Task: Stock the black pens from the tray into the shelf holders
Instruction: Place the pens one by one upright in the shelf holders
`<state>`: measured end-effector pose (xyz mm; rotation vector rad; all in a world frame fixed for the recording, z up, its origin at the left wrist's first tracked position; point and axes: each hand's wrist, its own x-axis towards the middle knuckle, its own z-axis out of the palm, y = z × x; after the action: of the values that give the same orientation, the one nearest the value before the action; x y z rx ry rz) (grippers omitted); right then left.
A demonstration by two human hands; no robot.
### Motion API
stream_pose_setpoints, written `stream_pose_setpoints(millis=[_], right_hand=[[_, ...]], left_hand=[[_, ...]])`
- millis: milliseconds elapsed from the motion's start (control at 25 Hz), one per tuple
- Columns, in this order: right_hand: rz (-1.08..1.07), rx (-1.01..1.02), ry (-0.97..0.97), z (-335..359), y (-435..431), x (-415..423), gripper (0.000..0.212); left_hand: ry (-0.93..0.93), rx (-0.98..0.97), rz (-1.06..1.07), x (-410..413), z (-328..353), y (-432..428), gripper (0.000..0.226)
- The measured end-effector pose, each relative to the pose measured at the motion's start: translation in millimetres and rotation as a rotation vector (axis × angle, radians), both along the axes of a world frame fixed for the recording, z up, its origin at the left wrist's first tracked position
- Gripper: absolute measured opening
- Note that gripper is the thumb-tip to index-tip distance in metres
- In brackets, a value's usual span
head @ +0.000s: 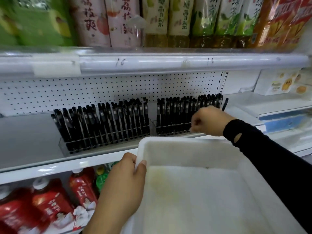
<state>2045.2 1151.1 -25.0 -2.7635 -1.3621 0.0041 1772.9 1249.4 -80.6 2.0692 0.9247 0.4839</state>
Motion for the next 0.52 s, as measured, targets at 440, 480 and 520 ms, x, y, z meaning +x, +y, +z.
stream_pose_setpoints(millis=[440, 480, 520], right_hand=[[0.289, 0.039, -0.148, -42, 125, -52, 0.035], [0.274, 0.030, -0.174, -45, 127, -51, 0.034], [0.261, 0.035, -0.202, -47, 129, -50, 0.033]], left_hand=[[-0.042, -0.050, 0.156, -59, -7, 25, 0.019], [-0.050, -0.060, 0.166, -63, -7, 26, 0.019], [-0.052, -0.063, 0.172, -65, -8, 27, 0.019]])
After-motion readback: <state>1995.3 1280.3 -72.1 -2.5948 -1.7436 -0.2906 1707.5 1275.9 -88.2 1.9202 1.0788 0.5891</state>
